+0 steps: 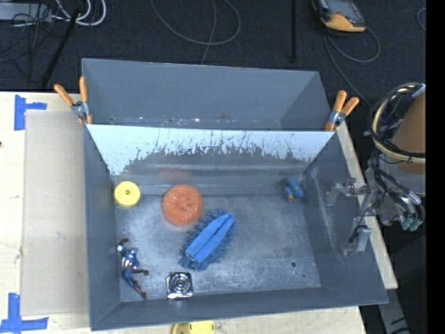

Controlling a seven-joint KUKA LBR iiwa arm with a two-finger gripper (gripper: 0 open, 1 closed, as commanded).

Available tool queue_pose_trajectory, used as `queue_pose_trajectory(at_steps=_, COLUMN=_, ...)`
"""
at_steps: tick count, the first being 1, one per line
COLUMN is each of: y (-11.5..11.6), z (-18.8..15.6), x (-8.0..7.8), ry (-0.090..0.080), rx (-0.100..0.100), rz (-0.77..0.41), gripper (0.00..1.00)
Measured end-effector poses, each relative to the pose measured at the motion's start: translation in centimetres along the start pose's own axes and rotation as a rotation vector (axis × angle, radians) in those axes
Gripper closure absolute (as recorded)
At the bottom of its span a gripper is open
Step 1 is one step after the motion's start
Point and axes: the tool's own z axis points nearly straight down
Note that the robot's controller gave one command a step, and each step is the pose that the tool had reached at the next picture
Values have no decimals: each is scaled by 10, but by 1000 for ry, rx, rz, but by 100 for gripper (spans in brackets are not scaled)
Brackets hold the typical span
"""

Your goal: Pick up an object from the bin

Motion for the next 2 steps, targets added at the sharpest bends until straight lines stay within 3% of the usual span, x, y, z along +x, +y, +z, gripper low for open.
queue_pose_trajectory(at_steps=1, y=1, z=-5, x=-2, ry=-8, rx=2, rz=-6, gripper=100)
queue_pose_trajectory(at_steps=2, y=1, z=-5, x=-2, ry=-8, rx=2, rz=-7, gripper=0)
